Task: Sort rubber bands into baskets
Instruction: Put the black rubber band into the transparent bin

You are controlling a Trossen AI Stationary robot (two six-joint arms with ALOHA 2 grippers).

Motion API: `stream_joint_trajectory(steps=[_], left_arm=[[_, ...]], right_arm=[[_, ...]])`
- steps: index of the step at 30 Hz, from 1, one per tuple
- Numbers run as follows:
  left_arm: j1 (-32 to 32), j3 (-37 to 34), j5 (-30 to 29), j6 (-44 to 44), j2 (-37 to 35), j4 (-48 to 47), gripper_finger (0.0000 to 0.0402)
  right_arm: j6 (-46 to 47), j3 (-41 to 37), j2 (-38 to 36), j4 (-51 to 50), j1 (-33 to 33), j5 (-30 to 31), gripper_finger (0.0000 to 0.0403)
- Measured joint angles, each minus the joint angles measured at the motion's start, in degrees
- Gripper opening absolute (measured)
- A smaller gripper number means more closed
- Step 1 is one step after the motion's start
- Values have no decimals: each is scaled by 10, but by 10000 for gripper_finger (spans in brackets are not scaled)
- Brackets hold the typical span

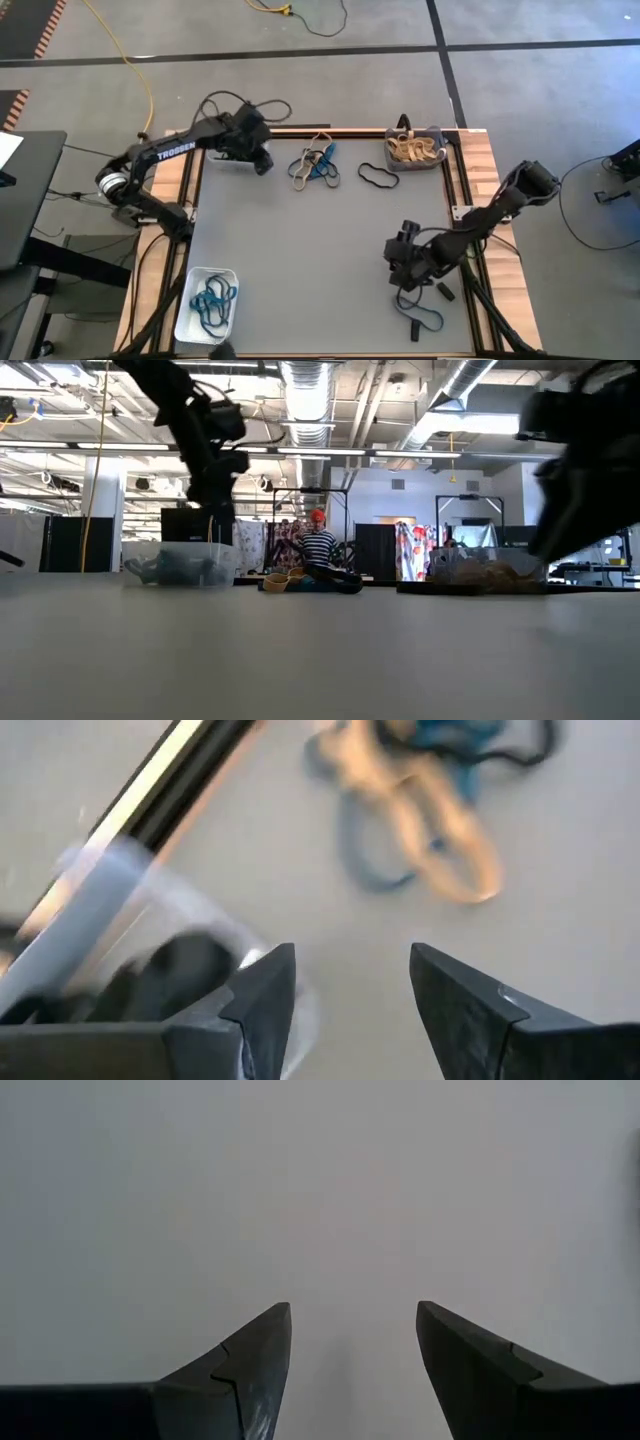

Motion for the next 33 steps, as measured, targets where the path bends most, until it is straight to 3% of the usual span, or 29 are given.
stream_joint_trajectory(steps=[12, 20, 27, 33], left_arm=[[-238, 0, -10, -17, 10, 176, 187], [-355, 0, -22, 18, 104, 290, 187], [-395, 0, -22, 17, 223, 391, 187], [-411, 1, -21, -14, 274, 435, 187]], right_arm=[[217, 75, 0, -248, 137, -160, 243], [410, 78, 0, -265, 239, -322, 243], [493, 76, 0, -239, 282, -344, 243], [525, 49, 0, -241, 284, -343, 244]])
